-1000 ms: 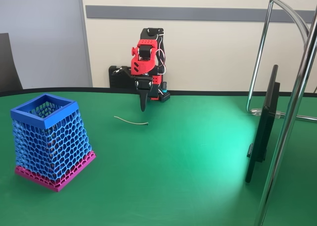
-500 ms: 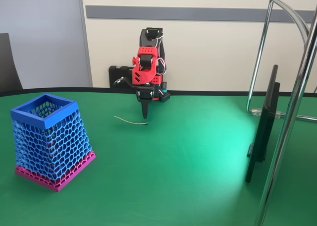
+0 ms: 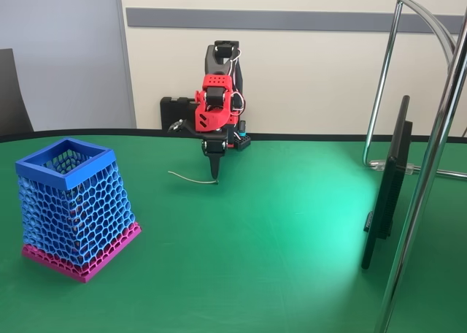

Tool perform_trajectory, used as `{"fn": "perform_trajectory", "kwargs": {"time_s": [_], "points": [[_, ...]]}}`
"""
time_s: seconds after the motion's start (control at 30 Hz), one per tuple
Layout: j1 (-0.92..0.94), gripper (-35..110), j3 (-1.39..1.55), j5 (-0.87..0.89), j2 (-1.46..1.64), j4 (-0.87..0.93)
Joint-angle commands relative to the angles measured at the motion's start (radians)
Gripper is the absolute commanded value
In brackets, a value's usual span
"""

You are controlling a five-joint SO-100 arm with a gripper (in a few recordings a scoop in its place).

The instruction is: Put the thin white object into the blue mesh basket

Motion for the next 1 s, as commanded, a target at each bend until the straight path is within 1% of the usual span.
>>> {"fn": "perform_trajectory", "kwargs": {"time_s": [0.0,0.97], "points": [[0.012,14,-0.044,-0.011,-0.011,-0.006],[0.021,13,-0.114,-0.043,-0.137,-0.006]]}}
